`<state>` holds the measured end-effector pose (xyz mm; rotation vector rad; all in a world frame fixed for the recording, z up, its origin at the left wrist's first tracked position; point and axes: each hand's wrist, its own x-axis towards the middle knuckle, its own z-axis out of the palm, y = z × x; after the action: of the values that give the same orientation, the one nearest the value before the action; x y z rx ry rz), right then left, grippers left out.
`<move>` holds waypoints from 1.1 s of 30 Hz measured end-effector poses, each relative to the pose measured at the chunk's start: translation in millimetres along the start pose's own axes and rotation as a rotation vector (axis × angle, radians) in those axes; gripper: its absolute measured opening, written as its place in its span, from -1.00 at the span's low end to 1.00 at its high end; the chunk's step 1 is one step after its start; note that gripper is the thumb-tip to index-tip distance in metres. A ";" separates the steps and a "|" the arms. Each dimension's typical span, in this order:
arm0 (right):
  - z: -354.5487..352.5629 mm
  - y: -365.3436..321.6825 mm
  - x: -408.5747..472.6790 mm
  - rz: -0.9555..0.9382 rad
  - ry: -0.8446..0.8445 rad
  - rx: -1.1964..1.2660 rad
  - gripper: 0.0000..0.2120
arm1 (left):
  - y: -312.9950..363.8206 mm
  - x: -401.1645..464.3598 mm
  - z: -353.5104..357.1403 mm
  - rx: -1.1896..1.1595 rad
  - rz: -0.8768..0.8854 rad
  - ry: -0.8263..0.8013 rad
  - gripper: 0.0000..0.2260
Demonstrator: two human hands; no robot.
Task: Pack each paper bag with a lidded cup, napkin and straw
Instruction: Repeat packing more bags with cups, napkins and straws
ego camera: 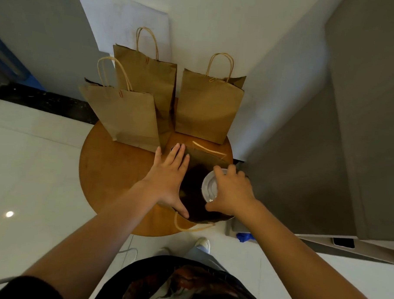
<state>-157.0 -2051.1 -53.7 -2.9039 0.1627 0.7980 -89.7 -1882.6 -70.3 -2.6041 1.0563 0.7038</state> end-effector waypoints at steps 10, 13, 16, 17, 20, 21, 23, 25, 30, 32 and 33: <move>51.3 -31.4 64.1 0.011 -0.201 0.119 -0.06 | -4.3 -3.2 4.4 0.006 -0.008 0.021 0.26; 69.3 -34.9 80.0 0.014 -0.206 0.085 -0.09 | -3.4 -4.1 6.2 -0.011 0.003 0.021 0.27; 84.5 -36.3 93.8 0.030 -0.208 0.045 -0.12 | 0.6 -4.1 6.0 -0.027 0.006 0.022 0.26; 89.1 -36.8 97.2 0.032 -0.208 0.029 -0.12 | 1.7 -3.9 5.5 -0.037 0.003 0.021 0.25; 95.9 -38.1 103.0 0.041 -0.201 0.003 -0.13 | 2.9 -3.5 3.9 -0.055 -0.010 0.023 0.23; 95.4 -38.2 104.1 0.044 -0.204 0.002 -0.13 | 2.4 -3.7 3.6 -0.060 -0.017 0.023 0.23; 90.3 -38.3 103.6 0.057 -0.236 0.005 -0.13 | 0.7 -4.4 3.6 -0.090 -0.043 0.023 0.19; 83.1 -37.4 99.7 0.047 -0.277 0.006 -0.12 | -1.6 -5.7 2.4 -0.144 -0.076 0.031 0.08; 39.1 -30.9 64.2 -0.062 -0.258 0.126 -0.38 | -13.0 -17.0 -1.3 -0.317 -0.048 0.193 -0.42; 10.3 -20.7 38.8 -0.177 -0.182 0.329 -0.66 | -19.7 -21.2 -0.6 -0.381 -0.033 0.208 -0.38; -3.5 -14.0 23.6 -0.193 -0.123 0.464 -0.74 | -22.9 -21.5 0.7 -0.399 -0.044 0.181 -0.29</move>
<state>-133.2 -2039.4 -61.5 -2.3873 0.0453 0.7798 -87.1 -1853.5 -58.8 -3.0713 0.9864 0.7447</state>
